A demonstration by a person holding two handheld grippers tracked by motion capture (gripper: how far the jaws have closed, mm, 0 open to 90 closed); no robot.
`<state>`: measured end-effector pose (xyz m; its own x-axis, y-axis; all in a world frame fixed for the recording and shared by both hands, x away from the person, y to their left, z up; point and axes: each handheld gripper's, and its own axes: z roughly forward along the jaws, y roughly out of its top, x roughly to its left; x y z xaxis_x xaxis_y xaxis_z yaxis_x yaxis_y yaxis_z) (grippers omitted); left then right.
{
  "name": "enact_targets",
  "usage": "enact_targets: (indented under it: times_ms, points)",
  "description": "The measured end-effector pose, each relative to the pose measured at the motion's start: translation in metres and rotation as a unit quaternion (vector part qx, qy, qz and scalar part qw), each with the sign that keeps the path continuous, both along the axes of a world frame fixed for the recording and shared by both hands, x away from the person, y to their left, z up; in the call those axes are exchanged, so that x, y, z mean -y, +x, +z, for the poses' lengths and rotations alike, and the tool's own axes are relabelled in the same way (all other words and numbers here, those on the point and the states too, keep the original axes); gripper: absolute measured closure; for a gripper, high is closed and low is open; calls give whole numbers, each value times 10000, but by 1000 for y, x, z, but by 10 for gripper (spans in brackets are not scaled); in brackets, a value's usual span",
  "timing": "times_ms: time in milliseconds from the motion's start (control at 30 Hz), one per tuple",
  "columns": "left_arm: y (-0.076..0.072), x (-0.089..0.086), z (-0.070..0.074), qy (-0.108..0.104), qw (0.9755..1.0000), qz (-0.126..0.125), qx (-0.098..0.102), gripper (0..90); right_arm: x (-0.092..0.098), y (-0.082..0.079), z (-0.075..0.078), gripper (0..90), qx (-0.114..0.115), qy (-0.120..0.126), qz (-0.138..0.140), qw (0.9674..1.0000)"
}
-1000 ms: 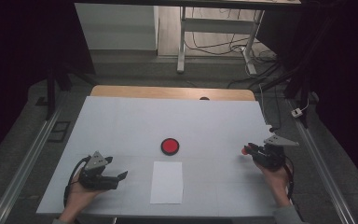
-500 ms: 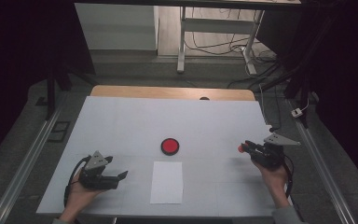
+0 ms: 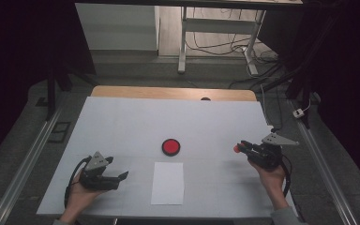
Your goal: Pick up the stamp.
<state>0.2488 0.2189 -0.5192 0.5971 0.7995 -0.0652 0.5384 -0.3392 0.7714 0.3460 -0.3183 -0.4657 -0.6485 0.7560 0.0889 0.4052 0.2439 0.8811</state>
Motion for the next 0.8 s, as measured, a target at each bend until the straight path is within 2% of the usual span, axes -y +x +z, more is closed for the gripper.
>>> enact_targets:
  times_ms: [800]
  points:
    - [0, 2, 1, 3, 10000, -7, -30, 148, -23, -5, 5, 727, 76, 118, 392, 9991]
